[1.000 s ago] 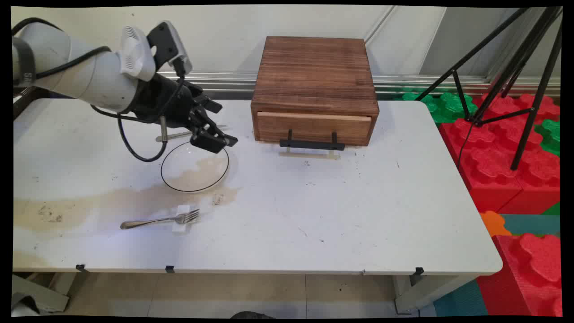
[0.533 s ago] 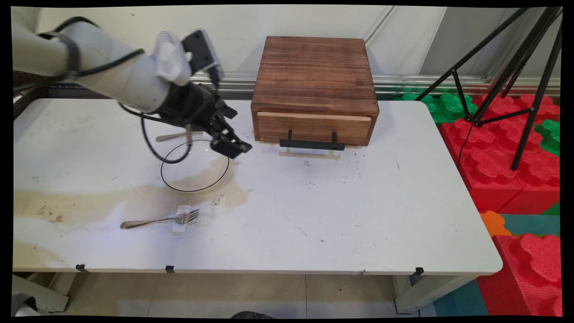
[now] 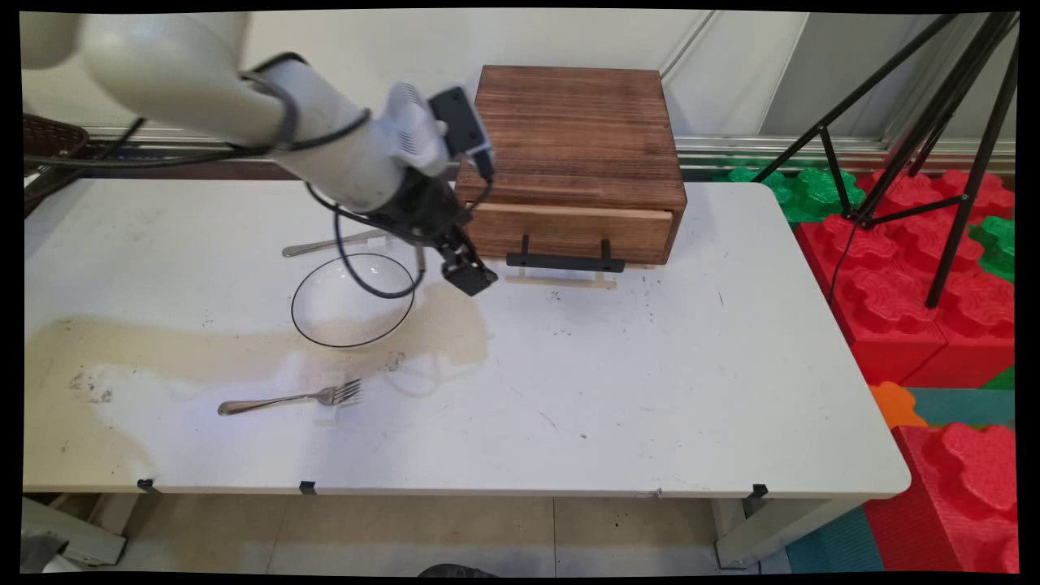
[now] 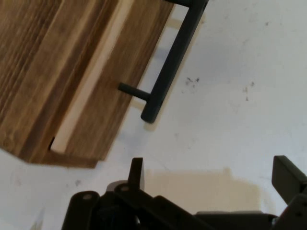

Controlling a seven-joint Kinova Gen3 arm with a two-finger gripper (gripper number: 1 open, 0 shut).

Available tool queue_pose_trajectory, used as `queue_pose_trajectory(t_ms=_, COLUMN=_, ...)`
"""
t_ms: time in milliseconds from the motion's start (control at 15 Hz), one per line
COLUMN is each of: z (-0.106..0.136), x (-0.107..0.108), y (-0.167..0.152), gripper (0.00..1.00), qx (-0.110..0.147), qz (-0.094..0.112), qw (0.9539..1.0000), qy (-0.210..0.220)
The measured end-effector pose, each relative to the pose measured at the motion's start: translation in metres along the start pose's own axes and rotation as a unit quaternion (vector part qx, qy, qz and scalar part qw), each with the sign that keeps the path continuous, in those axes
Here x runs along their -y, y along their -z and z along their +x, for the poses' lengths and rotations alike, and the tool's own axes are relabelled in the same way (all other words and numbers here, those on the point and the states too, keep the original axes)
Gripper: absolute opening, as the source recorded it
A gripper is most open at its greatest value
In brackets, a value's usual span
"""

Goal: Open the drawer

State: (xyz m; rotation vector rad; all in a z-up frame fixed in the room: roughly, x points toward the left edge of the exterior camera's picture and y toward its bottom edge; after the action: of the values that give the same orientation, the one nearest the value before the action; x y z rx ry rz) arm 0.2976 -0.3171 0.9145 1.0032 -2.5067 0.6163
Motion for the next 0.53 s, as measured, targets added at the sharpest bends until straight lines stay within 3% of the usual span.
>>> queue_pose_trajectory(t_ms=533, z=0.049, x=0.006, y=-0.079, gripper=1.0, qx=0.021, qz=0.008, qw=0.9988, qy=-0.044)
